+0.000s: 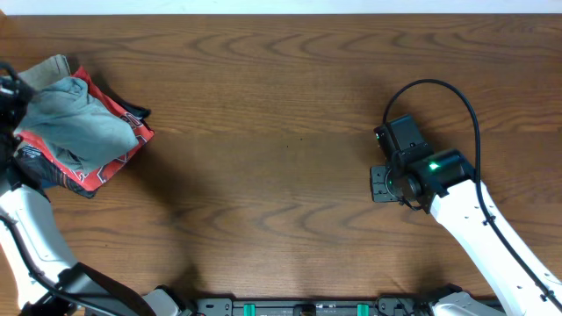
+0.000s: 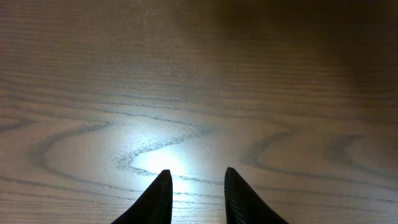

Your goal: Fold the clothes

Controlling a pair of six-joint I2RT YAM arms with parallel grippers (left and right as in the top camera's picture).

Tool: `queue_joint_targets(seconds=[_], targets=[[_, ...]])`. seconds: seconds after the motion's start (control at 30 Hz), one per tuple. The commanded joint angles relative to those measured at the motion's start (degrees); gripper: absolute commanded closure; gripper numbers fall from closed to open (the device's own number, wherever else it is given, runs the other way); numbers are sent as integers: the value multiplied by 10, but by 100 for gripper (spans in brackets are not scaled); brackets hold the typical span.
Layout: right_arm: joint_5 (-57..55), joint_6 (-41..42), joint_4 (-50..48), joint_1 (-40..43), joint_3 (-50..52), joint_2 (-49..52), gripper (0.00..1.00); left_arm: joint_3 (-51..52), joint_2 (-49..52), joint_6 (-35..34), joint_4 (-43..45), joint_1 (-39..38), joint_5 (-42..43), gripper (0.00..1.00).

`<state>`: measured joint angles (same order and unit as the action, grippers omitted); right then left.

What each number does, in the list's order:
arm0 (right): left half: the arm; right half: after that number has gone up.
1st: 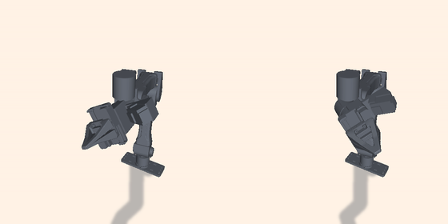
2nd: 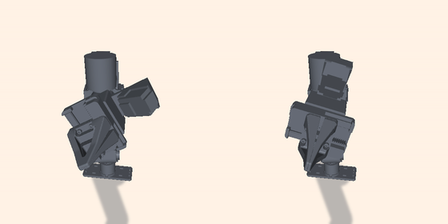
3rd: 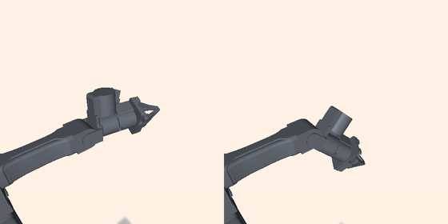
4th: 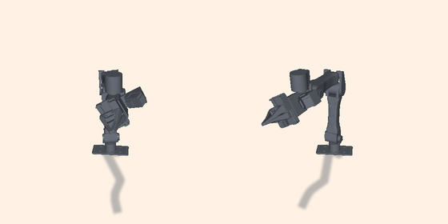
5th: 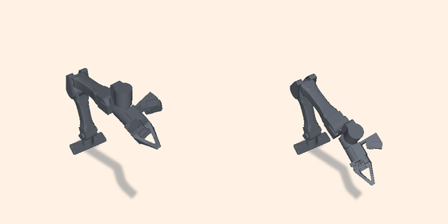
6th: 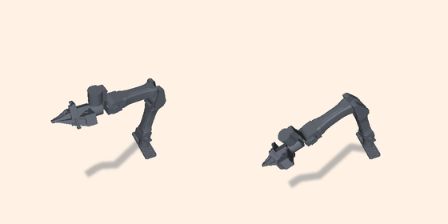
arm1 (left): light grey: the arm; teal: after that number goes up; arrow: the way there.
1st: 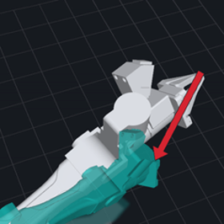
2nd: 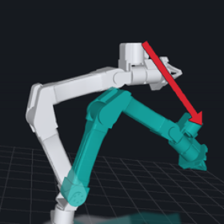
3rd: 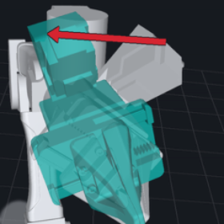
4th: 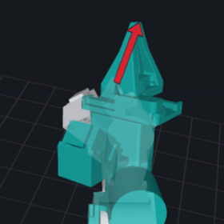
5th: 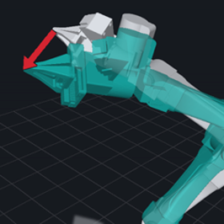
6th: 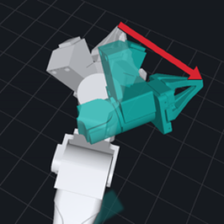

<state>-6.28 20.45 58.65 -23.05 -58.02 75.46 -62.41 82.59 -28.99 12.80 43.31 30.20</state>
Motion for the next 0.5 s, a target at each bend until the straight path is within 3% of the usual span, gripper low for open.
queue_joint_targets(seconds=[0.0,0.3,0.47], targets=[[-10,7,-6,14,-7,-6,73,-9,-5,-6,-26,-47,66,2],[-8,8,-3,14,-7,-6,73,-7,26,106,-210,-145,73,2],[-8,7,5,14,-7,-6,73,-7,83,116,-291,-130,-68,2]])
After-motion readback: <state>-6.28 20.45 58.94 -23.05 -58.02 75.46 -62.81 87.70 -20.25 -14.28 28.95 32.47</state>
